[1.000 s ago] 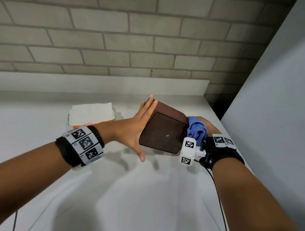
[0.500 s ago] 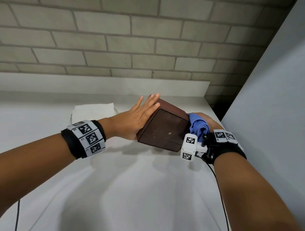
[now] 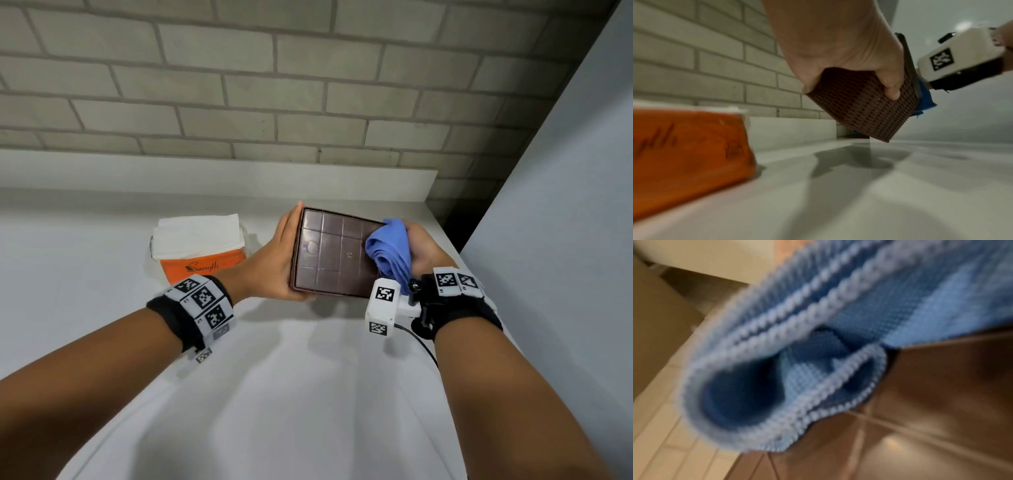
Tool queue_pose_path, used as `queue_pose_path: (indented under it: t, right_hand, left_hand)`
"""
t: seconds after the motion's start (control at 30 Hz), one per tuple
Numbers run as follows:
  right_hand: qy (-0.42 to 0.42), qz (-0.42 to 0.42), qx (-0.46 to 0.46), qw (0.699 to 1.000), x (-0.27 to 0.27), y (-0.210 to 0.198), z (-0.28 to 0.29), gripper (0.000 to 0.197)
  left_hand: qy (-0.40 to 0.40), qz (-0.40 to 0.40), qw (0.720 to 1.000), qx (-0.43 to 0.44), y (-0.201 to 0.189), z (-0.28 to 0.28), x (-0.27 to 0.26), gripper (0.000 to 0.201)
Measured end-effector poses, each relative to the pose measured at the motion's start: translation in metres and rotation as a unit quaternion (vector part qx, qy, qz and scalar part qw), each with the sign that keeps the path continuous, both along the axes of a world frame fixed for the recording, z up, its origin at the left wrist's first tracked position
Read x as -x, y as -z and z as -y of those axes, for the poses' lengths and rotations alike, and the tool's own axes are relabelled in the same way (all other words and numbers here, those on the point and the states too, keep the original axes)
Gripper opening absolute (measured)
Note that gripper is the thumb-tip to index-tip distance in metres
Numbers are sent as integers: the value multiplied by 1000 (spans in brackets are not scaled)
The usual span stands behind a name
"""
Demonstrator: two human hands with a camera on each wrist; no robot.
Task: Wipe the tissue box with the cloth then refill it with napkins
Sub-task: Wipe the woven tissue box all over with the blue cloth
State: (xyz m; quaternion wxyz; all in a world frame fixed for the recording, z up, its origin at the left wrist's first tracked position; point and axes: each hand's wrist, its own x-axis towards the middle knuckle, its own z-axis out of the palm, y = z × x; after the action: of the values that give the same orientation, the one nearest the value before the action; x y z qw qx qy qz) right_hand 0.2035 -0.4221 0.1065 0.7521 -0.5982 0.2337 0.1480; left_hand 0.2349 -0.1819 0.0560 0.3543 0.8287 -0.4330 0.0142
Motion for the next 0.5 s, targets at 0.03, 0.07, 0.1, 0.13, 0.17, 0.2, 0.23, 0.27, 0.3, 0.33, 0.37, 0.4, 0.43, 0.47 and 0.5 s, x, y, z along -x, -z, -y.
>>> queue_pose_path:
  t: [0.03,0.07,0.1,0.13,0.17,0.2,0.23,0.27,0.3,0.33,0.37,0.4,0.43,0.47,0.5]
  right_hand:
    - [41,20,-22,999,3,-1,-3,50]
    - [66,22,-43,997,1,3,-1,45]
    - [77,28,-57,995,5,5,-1,41]
    - [103,37,-57,992,4,6,-6,38]
    - [113,46,-42,992,5,11,-6,33]
    - [112,58,-24,992,5,14,-8,29]
    - [98,63,-18,993,7,18,-9,30]
    - [79,58,-36,995,9,24,-9,36]
    - [51,46,-57,996,12,26,-9,43]
    - [22,43,-52,997,12,27,-12,45]
    - [-2,49,9,999,9,24,-15,36]
    - [-16,45,101,994,5,22,-19,21]
    - [-35,44,217,975,-3,22,-19,28]
    - [-47,37,316,947,-14,23,-18,47]
    - [-73,10,376,924,-17,16,-23,56]
  left_hand:
    - [-12,-30,999,9,5,1,0,150]
    - [-23,-60,998,15,8,2,-1,151]
    - [-33,-90,995,20,13,2,-2,150]
    - [-42,-119,992,24,16,3,-3,149]
    - [-48,-144,988,28,20,3,-4,148]
    - [-52,-163,985,29,22,4,-5,148]
    - [-55,-182,981,28,25,5,-5,148]
    - [-58,-201,977,25,28,5,-6,149]
    - [-61,-220,973,24,31,5,-6,150]
    - [-64,-239,969,23,35,4,-7,150]
    - [-68,-257,964,24,38,2,-9,150]
    - [-75,-273,959,25,41,1,-9,150]
    - [-79,-285,955,25,42,0,-9,150]
    - [-82,-296,951,26,42,-1,-8,150]
    - [-83,-306,948,25,41,-2,-7,151]
